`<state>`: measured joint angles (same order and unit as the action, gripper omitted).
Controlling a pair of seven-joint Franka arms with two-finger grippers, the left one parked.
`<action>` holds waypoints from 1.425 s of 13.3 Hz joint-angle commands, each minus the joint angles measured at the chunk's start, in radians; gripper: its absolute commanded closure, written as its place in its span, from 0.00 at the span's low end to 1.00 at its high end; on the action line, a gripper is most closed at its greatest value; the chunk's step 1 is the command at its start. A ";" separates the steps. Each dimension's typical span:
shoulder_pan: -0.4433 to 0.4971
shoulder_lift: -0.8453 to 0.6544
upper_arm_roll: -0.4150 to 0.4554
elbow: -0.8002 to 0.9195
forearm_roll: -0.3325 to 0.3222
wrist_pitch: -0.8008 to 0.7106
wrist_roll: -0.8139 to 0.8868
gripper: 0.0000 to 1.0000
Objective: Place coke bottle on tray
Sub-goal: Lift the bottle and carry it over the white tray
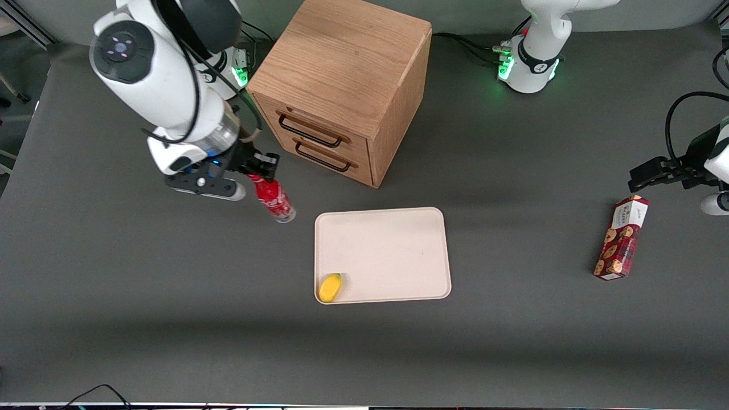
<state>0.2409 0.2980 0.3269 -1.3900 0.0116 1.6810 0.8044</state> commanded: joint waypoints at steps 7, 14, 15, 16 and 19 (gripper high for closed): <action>0.075 0.447 0.054 0.241 -0.131 0.086 0.098 1.00; 0.074 0.463 0.052 0.181 -0.134 0.109 0.016 0.23; 0.074 0.460 0.052 0.163 -0.137 0.130 0.016 0.09; 0.074 0.449 0.052 0.146 -0.139 0.166 0.016 0.00; 0.074 0.336 0.029 0.056 -0.139 0.196 0.006 0.00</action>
<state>0.3140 0.7470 0.3748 -1.2355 -0.1096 1.8476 0.8305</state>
